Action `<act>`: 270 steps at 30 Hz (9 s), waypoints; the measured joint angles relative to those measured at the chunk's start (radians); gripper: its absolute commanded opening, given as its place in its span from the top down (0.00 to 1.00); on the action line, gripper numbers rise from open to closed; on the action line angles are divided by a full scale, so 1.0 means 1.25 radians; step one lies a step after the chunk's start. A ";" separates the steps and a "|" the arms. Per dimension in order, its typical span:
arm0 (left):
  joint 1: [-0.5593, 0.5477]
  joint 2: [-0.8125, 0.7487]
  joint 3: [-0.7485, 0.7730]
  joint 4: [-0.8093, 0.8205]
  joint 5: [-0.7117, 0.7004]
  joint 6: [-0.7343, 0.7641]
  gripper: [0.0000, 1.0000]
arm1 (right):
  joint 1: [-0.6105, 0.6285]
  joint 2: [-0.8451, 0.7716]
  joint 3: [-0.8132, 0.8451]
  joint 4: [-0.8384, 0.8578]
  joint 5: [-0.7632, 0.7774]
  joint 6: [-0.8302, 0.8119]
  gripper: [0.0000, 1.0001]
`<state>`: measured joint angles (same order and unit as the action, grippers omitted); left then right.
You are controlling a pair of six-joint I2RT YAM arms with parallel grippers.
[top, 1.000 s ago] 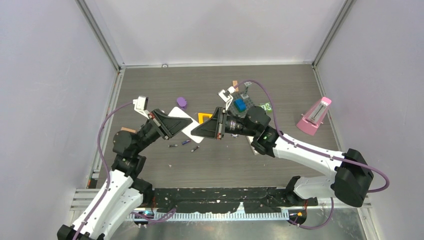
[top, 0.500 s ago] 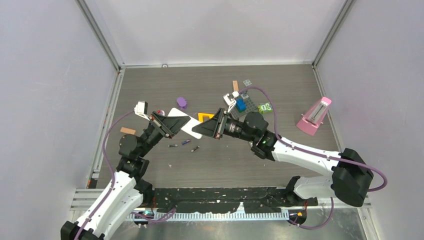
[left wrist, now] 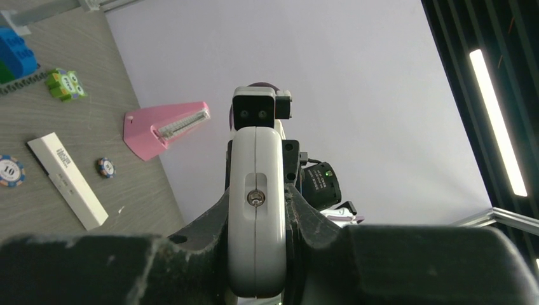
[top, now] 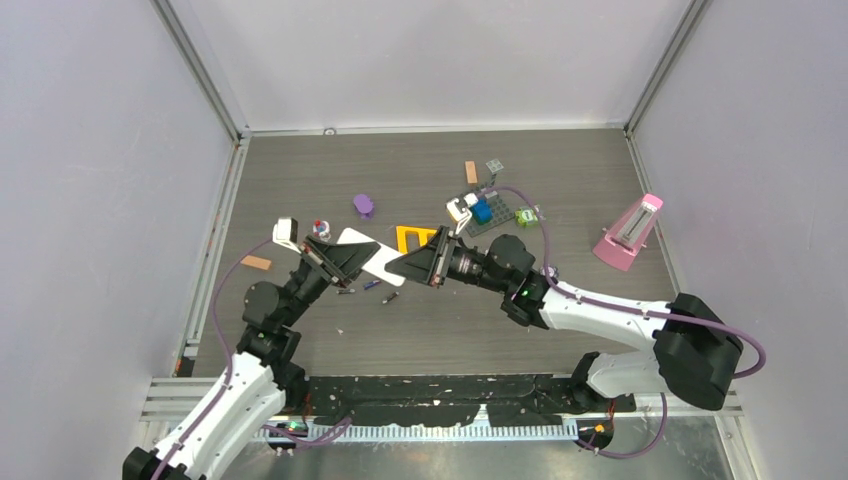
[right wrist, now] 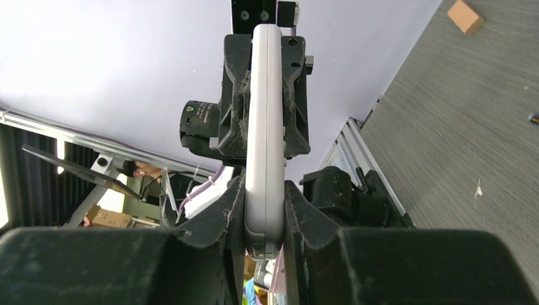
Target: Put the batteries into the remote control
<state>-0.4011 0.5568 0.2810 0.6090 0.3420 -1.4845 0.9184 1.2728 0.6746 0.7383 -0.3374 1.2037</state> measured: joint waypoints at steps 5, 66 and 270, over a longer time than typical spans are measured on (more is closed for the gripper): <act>-0.013 -0.075 -0.037 -0.057 -0.027 -0.003 1.00 | 0.012 0.009 -0.029 0.032 -0.001 0.011 0.94; 0.014 -0.015 0.028 -0.172 -0.108 0.040 1.00 | -0.017 0.056 0.098 -0.170 0.058 -0.018 0.71; 0.012 0.020 0.202 -0.146 0.345 0.353 1.00 | 0.110 -0.011 0.089 -0.063 -0.076 -0.341 0.60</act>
<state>-0.3866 0.5816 0.5335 0.4259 0.7738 -1.0435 1.0557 1.2594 0.7864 0.6590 -0.4320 0.7773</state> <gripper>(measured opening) 0.231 0.275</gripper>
